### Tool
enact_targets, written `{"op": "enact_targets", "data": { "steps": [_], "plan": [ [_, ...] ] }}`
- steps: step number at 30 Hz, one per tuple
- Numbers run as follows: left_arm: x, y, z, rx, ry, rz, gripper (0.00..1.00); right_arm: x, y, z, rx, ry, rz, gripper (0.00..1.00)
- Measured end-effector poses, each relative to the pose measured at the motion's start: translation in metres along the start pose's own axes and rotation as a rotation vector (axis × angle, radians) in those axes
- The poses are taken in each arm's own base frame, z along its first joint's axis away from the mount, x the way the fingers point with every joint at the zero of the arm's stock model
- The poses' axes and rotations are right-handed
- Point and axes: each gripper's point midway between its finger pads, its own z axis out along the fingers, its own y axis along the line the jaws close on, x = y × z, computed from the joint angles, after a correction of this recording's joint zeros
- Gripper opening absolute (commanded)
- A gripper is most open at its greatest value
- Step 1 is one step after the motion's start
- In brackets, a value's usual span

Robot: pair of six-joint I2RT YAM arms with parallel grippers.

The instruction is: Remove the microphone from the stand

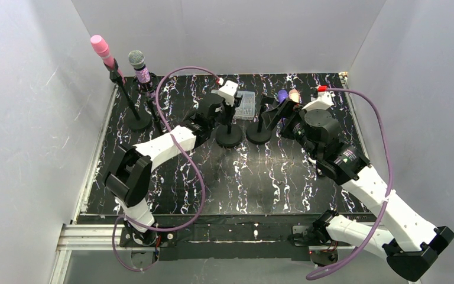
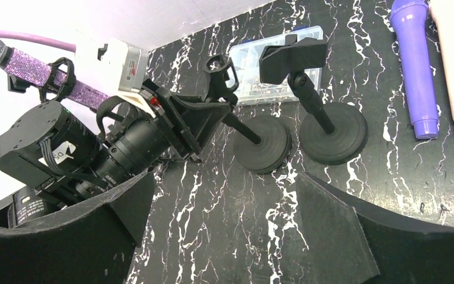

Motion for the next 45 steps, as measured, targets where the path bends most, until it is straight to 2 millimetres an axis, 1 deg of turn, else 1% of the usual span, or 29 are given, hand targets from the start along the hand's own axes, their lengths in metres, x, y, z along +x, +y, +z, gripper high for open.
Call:
{"op": "enact_targets", "data": {
  "steps": [4, 5, 9, 11, 13, 15, 16, 17, 25, 30, 36, 38, 40, 43, 45],
  "plan": [
    [0.000, 0.001, 0.008, 0.004, -0.015, -0.004, 0.00, 0.001, 0.000, 0.002, 0.003, 0.004, -0.003, 0.98],
    [0.001, 0.000, 0.009, 0.006, -0.017, -0.005, 0.02, 0.002, 0.000, 0.002, 0.003, 0.005, -0.003, 0.98],
    [0.000, 0.001, 0.010, 0.011, -0.022, -0.010, 0.29, 0.002, 0.000, 0.002, 0.002, 0.005, -0.003, 0.98],
    [0.001, 0.001, 0.010, 0.010, -0.024, -0.012, 0.48, 0.002, 0.000, 0.002, 0.002, 0.005, -0.003, 0.98],
    [0.001, 0.001, 0.011, 0.009, -0.032, -0.016, 0.64, 0.002, 0.000, 0.001, 0.002, 0.005, -0.003, 0.98],
    [-0.002, 0.001, 0.010, 0.006, -0.050, -0.024, 0.75, 0.002, 0.000, 0.001, 0.000, 0.006, -0.003, 0.98],
    [-0.003, 0.001, 0.009, 0.005, -0.055, -0.029, 0.88, 0.002, 0.000, 0.001, 0.000, 0.007, -0.003, 0.98],
    [-0.003, 0.001, 0.008, 0.004, -0.057, -0.029, 0.97, 0.002, 0.000, 0.001, 0.000, 0.007, -0.003, 0.98],
    [-0.016, 0.002, -0.006, 0.005, -0.083, -0.041, 0.98, 0.002, 0.001, 0.001, -0.003, 0.009, -0.003, 0.98],
    [-0.027, 0.004, -0.028, 0.005, -0.075, -0.047, 0.98, 0.002, 0.001, 0.001, -0.004, 0.007, -0.002, 0.98],
    [-0.051, 0.008, -0.075, 0.002, -0.094, -0.066, 0.98, 0.000, 0.000, -0.002, -0.004, -0.002, 0.000, 0.98],
    [-0.056, 0.011, -0.091, -0.008, -0.087, -0.076, 0.98, 0.000, -0.001, -0.003, -0.003, -0.003, -0.002, 0.98],
    [-0.061, 0.014, -0.109, -0.018, -0.074, -0.086, 0.98, 0.000, -0.002, -0.003, -0.002, -0.003, -0.008, 0.98],
    [-0.075, 0.020, -0.136, -0.039, -0.067, -0.108, 0.98, 0.001, -0.004, -0.003, 0.002, -0.002, -0.023, 0.98],
    [-0.086, 0.024, -0.157, -0.056, -0.071, -0.127, 0.98, 0.001, -0.004, -0.003, 0.002, -0.002, -0.028, 0.98]
  ]
}}
